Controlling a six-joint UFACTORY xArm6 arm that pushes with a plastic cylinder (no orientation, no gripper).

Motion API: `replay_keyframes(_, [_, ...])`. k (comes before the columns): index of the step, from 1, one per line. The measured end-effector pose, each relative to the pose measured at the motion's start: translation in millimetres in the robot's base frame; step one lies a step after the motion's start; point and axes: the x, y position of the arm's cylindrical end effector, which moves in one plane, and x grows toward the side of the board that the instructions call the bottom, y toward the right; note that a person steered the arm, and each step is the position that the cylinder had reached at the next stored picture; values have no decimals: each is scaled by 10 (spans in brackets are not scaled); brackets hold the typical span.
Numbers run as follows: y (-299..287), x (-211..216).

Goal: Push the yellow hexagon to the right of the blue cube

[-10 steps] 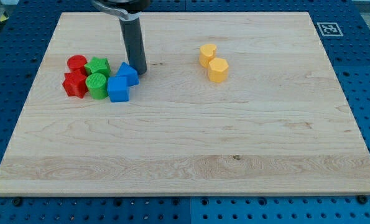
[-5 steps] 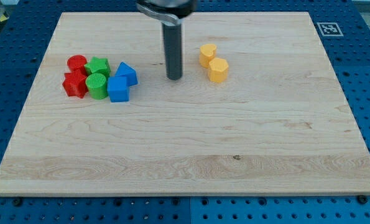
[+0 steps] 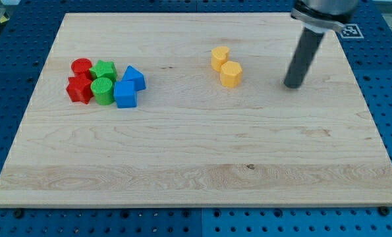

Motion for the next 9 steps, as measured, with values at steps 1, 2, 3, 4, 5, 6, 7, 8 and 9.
replay_keyframes(1, [-537,-22])
replay_keyframes(2, [-860,-22])
replay_keyframes(3, [-860,-22])
replay_keyframes(4, [-954,-58])
replay_keyframes(5, [-1166,-240])
replay_keyframes(6, [-1273,-241])
replay_keyframes(7, [-1596,-241])
replay_keyframes(8, [-1713,-241])
replay_keyframes(9, [-1766,-241])
